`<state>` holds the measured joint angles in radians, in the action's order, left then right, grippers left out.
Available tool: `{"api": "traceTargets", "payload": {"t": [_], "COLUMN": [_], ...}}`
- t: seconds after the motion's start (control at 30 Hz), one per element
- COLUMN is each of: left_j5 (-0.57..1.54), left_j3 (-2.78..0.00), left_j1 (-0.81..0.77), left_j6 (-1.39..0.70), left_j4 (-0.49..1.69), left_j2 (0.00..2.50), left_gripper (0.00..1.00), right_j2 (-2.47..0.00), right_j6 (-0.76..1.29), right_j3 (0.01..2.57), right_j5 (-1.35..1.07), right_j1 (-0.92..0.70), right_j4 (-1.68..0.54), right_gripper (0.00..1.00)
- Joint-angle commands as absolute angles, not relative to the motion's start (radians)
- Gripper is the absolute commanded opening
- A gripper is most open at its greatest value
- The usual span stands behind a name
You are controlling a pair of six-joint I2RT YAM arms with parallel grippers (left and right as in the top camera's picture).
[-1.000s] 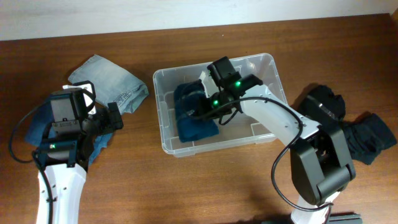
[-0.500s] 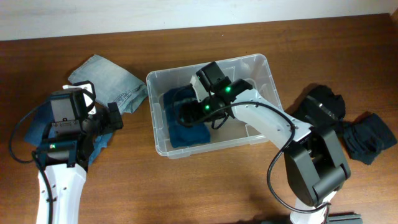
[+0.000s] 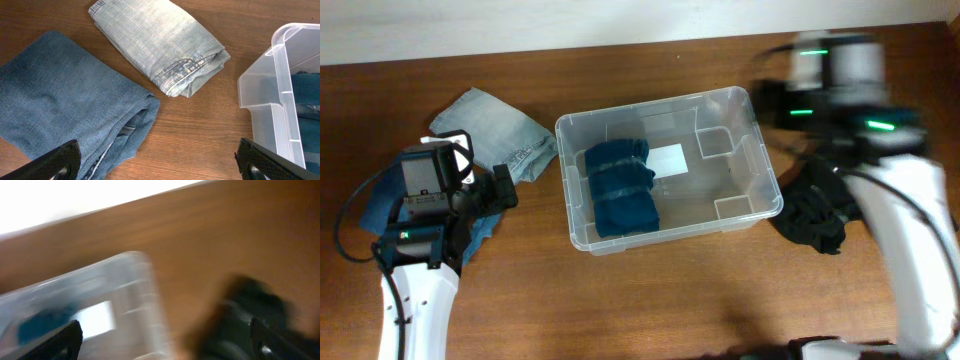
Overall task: Pack container
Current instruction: 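Carry the teal bundle into the bin's left half and release, then grasp the black cloth bundle with the right gripper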
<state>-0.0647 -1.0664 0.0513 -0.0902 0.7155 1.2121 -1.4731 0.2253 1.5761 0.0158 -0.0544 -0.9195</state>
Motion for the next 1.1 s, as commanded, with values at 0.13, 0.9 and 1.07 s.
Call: {"api": "traceTargets", "payload": {"t": [0.13, 0.9, 1.07], "left_j5": [-0.076, -0.076, -0.076], "left_j3": [-1.084, -1.084, -1.084], "left_j1": [0.055, 0.055, 0.055], "left_j6": [-0.075, -0.074, -0.074], "left_j4": [0.716, 0.716, 0.716], "left_j2": [1.210, 1.210, 1.210], "left_gripper": [1.00, 0.99, 1.00], "right_j2": [-1.518, -1.874, -1.906], "right_j6": [0.195, 0.135, 0.134], "right_j3": [1.439, 0.999, 0.999], "right_j5": [-0.148, -0.418, -0.502], "right_j1": [0.457, 0.609, 0.609], "right_j4": [-1.058, -0.582, -0.570], "right_gripper": [0.98, 0.99, 0.67]}}
